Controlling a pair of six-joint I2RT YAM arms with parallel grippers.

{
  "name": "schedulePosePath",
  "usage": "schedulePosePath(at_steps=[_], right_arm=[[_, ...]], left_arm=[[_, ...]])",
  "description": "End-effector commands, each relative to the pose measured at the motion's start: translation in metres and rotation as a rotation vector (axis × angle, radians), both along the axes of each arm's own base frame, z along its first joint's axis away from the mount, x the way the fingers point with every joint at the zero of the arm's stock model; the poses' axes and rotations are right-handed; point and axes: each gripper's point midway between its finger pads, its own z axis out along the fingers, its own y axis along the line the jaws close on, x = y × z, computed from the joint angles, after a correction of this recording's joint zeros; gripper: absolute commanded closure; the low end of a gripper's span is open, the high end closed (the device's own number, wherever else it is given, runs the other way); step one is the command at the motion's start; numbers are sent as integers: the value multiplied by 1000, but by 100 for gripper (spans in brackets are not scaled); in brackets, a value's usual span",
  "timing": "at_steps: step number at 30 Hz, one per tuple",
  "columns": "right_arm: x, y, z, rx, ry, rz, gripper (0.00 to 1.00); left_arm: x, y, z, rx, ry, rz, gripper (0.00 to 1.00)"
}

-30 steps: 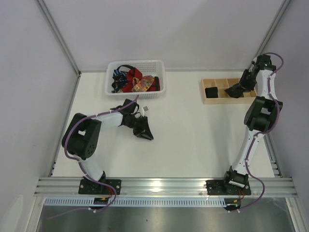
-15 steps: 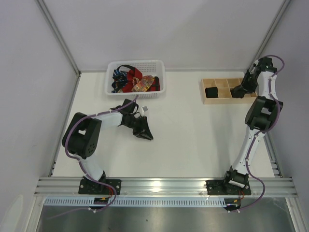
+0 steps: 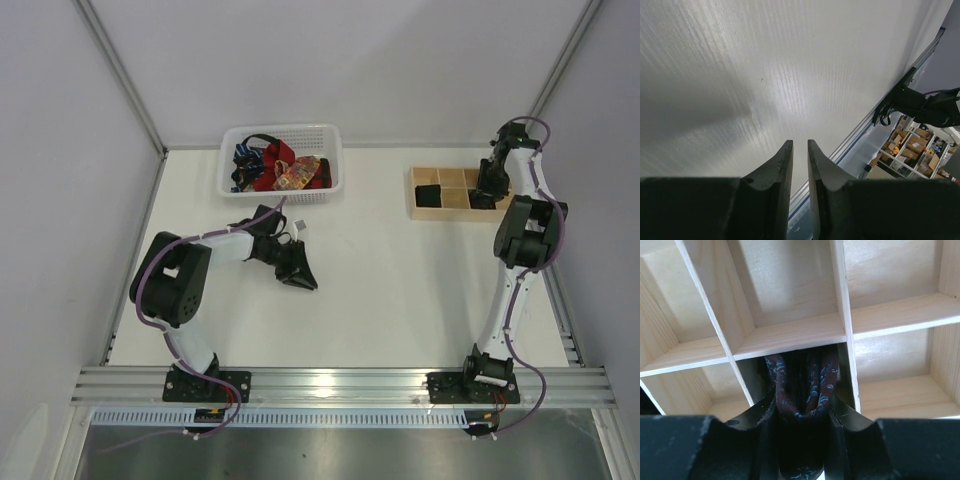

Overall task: Roll the ties
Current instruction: Place the rolled tie into the container

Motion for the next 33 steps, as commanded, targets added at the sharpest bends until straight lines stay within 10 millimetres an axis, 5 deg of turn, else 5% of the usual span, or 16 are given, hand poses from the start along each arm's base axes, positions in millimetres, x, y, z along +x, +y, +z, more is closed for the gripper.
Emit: schedulePosePath(at_steps=[1,7,16,19,24,33], right_arm=[[-42,31,-11,29,167,75,100],[-54,65,-10,-11,215,147,100],[-28,46,-17,-78,163,167,95],[-36,49,-27,-54,194,161,86],[-30,59,-10,-23,122,154,57],[-30,54,11,-4,104,130,39]], left_arm=[[2,0,6,-40,-31,-15,77],[-1,2,6,-46,-29,-15,77],[2,3,11,-48,-41,-14,77],[1,4,12,-46,-39,-10,77],[1,4,12,-47,-43,-10,77],[4,6,17,-43,-58,-16,77]])
